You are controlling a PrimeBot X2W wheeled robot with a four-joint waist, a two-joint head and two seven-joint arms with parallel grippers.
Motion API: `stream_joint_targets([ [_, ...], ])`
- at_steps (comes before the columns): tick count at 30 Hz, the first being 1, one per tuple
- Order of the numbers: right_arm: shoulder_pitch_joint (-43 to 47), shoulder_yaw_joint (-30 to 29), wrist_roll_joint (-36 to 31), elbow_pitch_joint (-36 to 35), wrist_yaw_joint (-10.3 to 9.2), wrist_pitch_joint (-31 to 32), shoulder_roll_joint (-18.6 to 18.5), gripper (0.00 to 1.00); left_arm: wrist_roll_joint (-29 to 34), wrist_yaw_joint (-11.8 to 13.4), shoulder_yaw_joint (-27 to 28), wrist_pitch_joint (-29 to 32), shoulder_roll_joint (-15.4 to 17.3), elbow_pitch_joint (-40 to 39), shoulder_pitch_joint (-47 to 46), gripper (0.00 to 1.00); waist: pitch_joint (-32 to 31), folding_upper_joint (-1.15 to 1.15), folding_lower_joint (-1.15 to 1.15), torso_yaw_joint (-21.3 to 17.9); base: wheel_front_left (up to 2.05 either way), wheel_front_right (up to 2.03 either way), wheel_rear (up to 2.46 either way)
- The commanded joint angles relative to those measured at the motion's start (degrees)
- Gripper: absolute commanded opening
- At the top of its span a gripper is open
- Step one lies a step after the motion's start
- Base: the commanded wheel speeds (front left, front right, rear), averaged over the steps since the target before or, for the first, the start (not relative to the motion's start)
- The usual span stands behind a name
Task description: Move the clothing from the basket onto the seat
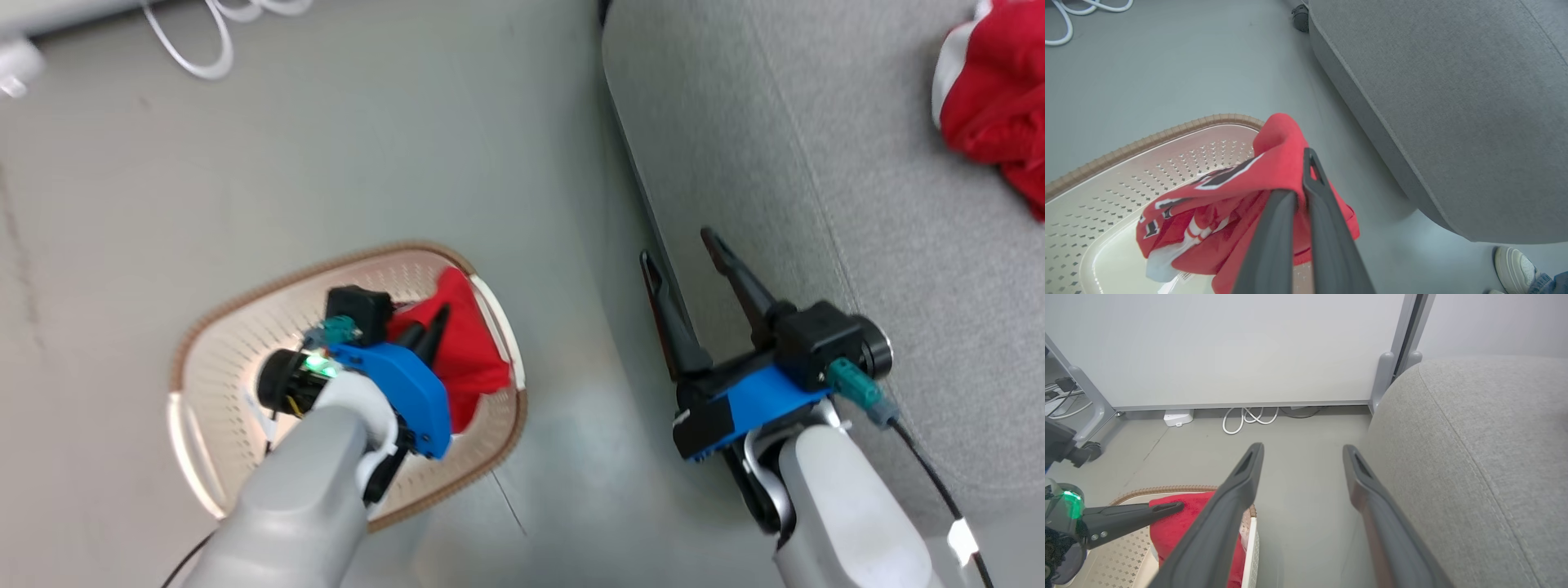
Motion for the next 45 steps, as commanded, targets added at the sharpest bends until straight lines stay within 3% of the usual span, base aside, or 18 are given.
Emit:
stream_joint_targets([
  [1,1.38,-0.11,-0.45,0.25,-0.02,0.21,-0.08,1.0,-0.59,-0.21,-0.89,-0.47,-0.14,-0.5,1.15,0.0,-7.89,0.0,0.01,4.05,0.0,0.0,0.0],
  [10,7.84,0.33,-0.4,-0.1,-0.02,3.67,-0.08,1.0,-6.84,-0.21,-11.85,-1.02,-0.45,-5.95,2.22,0.0,-21.5,0.0,0.01,7.45,0.0,0.0,0.0],
  [18,11.58,0.47,-0.33,-1.17,-0.02,5.65,-0.08,1.0,-11.78,-0.21,-17.79,-0.94,-0.39,-9.14,-1.37,0.0,-28.36,0.0,0.01,9.65,0.0,0.0,0.0],
  [32,12.98,3.17,1.33,-2.22,-0.02,6.97,-0.08,1.0,-17.25,-0.21,-22.4,-2.16,-0.42,-11.29,-8.42,0.0,-31.45,0.0,0.01,11.03,0.0,0.0,0.0],
  [45,13.96,3.01,0.17,-2.04,-0.02,7.84,-0.08,1.0,-21.74,-0.21,-24.9,-4.17,-0.43,-10.73,-8.59,0.0,-31.89,0.0,0.01,11.89,0.0,0.0,0.0],
])
